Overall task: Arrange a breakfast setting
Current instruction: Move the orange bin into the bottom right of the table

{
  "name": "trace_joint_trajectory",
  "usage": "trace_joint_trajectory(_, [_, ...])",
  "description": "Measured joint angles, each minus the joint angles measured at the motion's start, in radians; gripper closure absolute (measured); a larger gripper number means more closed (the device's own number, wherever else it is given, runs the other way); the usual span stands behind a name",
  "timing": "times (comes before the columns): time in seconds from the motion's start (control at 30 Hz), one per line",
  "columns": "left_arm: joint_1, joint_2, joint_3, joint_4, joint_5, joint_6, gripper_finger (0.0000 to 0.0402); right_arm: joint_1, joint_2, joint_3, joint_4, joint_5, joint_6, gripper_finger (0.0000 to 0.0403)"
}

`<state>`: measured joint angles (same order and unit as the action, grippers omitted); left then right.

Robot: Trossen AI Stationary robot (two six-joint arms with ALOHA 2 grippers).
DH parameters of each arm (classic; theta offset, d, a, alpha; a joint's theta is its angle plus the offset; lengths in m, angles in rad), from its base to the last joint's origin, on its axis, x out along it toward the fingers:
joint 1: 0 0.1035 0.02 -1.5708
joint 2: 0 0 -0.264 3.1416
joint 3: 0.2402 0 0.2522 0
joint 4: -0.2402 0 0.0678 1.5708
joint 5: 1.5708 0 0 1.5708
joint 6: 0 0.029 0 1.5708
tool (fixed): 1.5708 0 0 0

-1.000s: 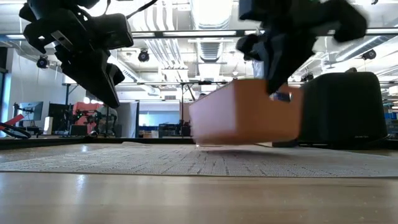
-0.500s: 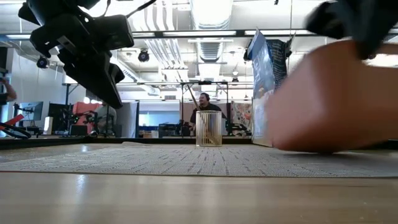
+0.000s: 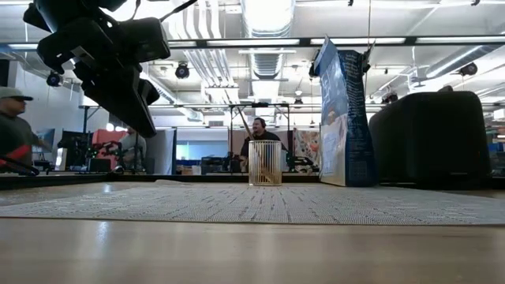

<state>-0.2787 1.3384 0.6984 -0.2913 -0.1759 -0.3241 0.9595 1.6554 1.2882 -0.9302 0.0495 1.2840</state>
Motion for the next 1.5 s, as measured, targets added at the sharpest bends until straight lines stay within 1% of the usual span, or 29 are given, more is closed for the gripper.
trace_joint_trajectory(0.07, [0.000, 0.000, 0.001, 0.000, -0.001, 0.001, 0.0400, 0.037, 0.020, 0.008, 0.004, -0.020, 0.062, 0.0394])
trace_joint_trajectory(0.17, [0.000, 0.000, 0.003, 0.002, -0.001, 0.004, 0.0400, 0.086, 0.049, 0.029, 0.006, -0.059, 0.098, 0.0394])
trace_joint_trajectory(0.37, [0.000, 0.000, 0.003, 0.001, -0.001, 0.004, 0.0400, 0.153, 0.067, 0.056, 0.004, -0.144, 0.096, 0.0394])
trace_joint_trajectory(0.57, [0.000, 0.000, 0.004, 0.002, -0.001, 0.001, 0.0400, 0.192, 0.067, 0.069, 0.000, -0.240, 0.078, 0.0394])
trace_joint_trajectory(0.67, [0.000, 0.000, 0.004, 0.002, -0.001, 0.001, 0.0400, 0.198, 0.067, 0.073, 0.001, -0.260, 0.119, 0.0394])
trace_joint_trajectory(0.9, [0.000, 0.000, 0.004, 0.002, -0.001, 0.001, 0.0400, 0.199, 0.067, 0.081, 0.003, -0.263, 0.268, 0.0390])
trace_joint_trajectory(1.03, [0.000, 0.000, 0.004, 0.002, 0.000, 0.000, 0.0400, 0.200, 0.067, 0.081, 0.004, -0.265, 0.290, 0.0370])
trace_joint_trajectory(1.3, [0.000, 0.000, 0.004, -0.005, 0.001, -0.020, 0.0400, 0.201, 0.067, 0.081, 0.001, -0.273, 0.291, 0.0301])
trace_joint_trajectory(1.37, [0.000, 0.000, 0.004, -0.009, 0.002, -0.026, 0.0400, 0.198, 0.065, 0.081, 0.002, -0.315, 0.299, 0.0289])
trace_joint_trajectory(1.5, [0.000, 0.000, 0.004, -0.019, 0.002, -0.030, 0.0400, 0.193, 0.048, 0.081, 0.001, -0.468, 0.367, 0.0281])
